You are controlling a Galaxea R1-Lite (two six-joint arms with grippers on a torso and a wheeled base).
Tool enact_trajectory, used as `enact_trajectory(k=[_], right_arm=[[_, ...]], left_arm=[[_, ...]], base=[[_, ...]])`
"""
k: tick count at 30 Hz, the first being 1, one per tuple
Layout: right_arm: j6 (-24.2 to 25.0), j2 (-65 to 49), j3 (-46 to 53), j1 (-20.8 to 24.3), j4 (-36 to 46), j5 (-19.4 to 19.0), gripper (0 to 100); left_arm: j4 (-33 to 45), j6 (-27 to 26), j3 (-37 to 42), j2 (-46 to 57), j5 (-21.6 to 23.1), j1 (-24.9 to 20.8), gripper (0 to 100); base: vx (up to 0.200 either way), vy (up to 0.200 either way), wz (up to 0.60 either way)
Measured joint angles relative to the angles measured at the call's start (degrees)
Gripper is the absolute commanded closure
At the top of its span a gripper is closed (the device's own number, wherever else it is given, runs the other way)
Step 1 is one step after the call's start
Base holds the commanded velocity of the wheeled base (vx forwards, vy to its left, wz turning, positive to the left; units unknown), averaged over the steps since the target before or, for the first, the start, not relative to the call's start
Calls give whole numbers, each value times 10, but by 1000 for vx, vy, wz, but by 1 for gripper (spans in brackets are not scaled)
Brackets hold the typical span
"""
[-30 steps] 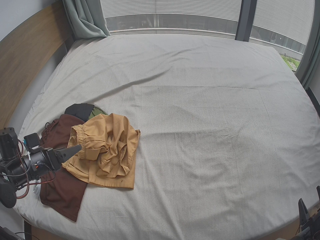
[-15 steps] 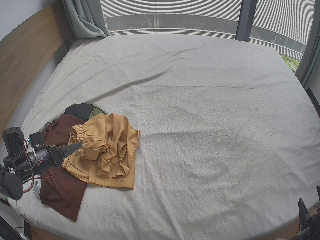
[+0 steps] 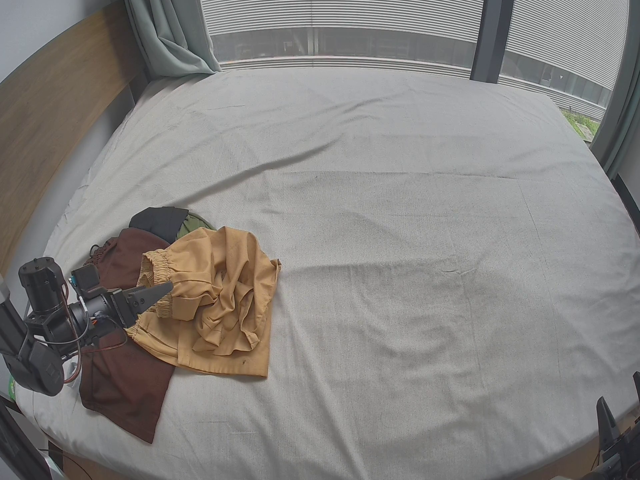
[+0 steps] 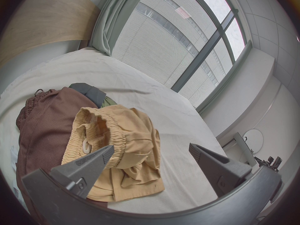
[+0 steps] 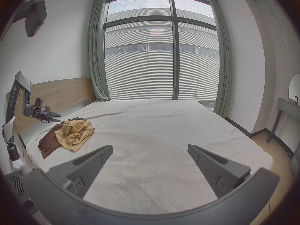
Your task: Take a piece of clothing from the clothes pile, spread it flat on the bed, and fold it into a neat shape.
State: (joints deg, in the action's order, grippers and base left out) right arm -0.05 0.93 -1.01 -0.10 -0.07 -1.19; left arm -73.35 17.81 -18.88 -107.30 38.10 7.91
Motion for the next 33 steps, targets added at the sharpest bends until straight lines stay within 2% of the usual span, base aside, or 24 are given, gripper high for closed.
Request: enact_trajectory(k=[6,12,17,23,33], right_arm=[[0,0,0,0,0,0,0],[0,0,0,0,0,0,0],[0,0,0,0,0,0,0],[0,0,0,0,0,0,0],[0,0,0,0,0,0,0]], left_arm=[[-15,1,-19,-44,3,18,0],[-15,1,-37,-68,33,35,0],[-15,1,-50,-83,38,36,0],[-18,1,-64,-101,74,35,0],[-42,1,-64,-114,97,9,0]], base=[[0,0,0],[0,0,0],[0,0,0],[0,0,0],[0,0,0]])
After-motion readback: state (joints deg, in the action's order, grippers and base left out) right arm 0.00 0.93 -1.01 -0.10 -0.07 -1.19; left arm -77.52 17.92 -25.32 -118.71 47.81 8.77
